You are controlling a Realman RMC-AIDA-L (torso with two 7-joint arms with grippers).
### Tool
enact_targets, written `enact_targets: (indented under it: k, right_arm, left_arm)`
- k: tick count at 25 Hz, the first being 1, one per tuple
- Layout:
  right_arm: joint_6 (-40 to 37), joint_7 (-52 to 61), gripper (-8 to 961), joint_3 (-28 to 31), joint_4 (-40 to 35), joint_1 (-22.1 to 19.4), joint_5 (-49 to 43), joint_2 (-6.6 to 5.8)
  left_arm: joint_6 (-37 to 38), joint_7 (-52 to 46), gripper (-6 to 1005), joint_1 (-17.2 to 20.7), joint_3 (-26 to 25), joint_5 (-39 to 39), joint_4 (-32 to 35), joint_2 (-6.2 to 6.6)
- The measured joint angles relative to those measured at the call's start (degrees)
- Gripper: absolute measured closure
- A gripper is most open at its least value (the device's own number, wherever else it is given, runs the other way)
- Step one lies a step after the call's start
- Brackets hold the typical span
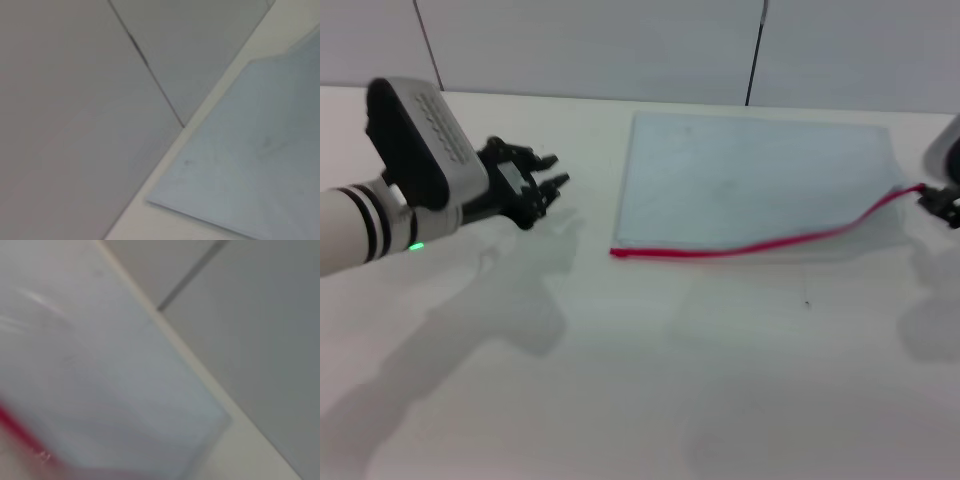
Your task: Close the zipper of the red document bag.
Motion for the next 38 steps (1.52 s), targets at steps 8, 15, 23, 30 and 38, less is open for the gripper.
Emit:
enact_targets:
  k: [8, 15, 23, 30, 38]
  right_arm:
    - [10.6, 7.0, 475, 0.0, -4.0, -6.2, 0.4, 0.17]
    - [36.4, 17.1, 478, -9.4, 1.6, -10.2, 6.7, 0.13]
    - [61.8, 17.4, 481, -16.3, 11.4, -11.7, 21.4, -0.11]
    - [70.6, 17.7, 485, -19.1, 17.2, -9.8, 27.1, -0.17]
    - [78.3, 19.3, 485, -22.8, 21.4, -8.4, 31.2, -0.25]
  left_arm:
    - [-0.5, 3.7, 769, 3.9, -2.4, -13.9, 4.5, -0.14]
    - [-1.2, 13.4, 767, 6.9, -1.4, -34.2, 5.6, -0.45]
    - [-5.2, 23.1, 765, 9.0, 3.2, -54.3, 5.6, -0.55]
    - [-9.2, 24.6, 708, 8.5, 3.0, -60.1, 1.9, -0.45]
    - [-17.0, 27.8, 591, 6.6, 1.2, -61.3, -4.9, -0.27]
